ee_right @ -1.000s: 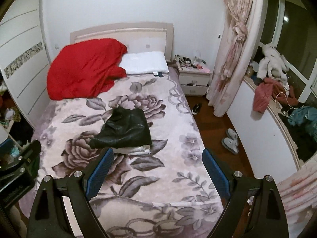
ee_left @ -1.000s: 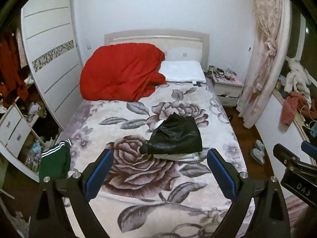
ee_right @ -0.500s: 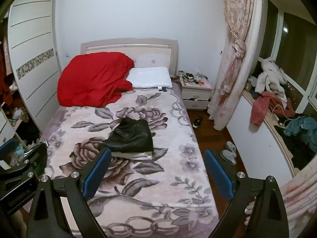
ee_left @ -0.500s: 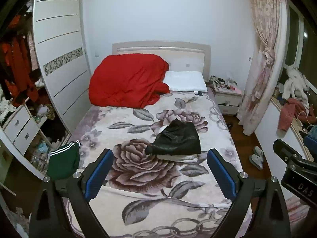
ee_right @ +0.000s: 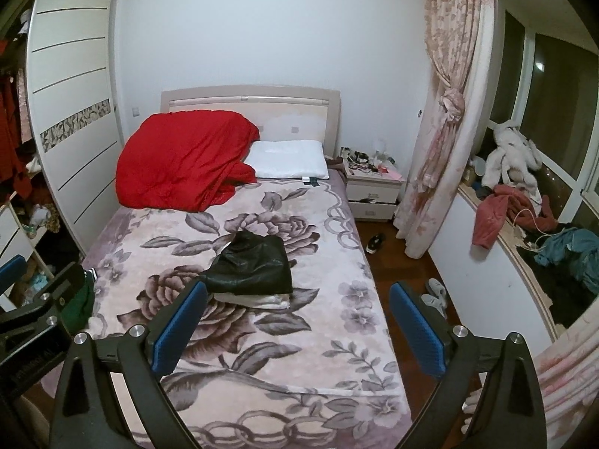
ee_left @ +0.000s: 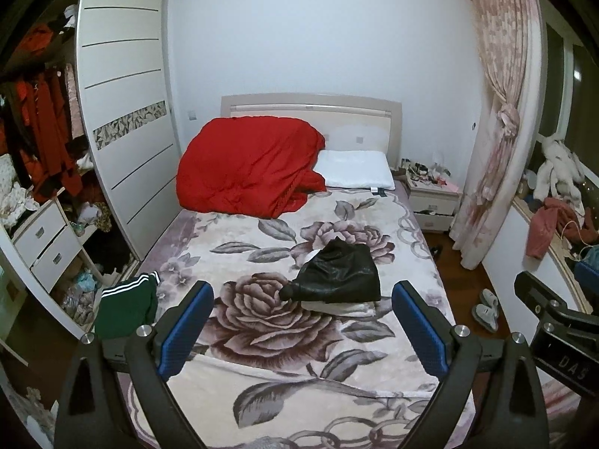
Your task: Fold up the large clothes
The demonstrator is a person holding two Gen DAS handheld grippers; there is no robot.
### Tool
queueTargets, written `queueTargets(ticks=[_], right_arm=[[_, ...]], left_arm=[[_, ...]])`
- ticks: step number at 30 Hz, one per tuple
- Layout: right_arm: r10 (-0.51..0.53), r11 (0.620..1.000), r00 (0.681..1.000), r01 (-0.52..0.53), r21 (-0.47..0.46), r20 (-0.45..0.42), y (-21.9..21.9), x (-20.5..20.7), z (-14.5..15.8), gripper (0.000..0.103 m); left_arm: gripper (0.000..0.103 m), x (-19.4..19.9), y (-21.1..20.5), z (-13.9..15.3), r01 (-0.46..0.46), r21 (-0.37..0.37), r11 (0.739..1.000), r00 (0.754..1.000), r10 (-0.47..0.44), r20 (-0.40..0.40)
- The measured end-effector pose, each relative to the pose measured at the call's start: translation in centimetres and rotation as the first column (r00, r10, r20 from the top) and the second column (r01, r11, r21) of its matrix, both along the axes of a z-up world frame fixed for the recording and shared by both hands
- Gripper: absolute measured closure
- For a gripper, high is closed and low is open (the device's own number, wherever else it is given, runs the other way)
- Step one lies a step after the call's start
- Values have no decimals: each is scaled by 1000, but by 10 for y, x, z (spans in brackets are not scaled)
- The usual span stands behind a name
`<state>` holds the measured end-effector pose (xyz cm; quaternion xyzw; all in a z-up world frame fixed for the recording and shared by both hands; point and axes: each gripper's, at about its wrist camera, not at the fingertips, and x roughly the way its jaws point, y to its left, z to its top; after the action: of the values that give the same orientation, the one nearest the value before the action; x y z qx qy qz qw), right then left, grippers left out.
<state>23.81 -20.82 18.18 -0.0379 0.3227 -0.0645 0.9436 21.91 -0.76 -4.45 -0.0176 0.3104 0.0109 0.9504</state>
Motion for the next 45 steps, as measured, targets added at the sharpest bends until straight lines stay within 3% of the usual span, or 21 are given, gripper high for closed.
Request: queueTargets(ticks=[45], right_arm=[[0, 1000, 1000, 0, 19, 2, -1, -30, 0, 2]], left_arm=[[5, -27, -3, 11, -17, -1, 1000, 1000, 17, 15]])
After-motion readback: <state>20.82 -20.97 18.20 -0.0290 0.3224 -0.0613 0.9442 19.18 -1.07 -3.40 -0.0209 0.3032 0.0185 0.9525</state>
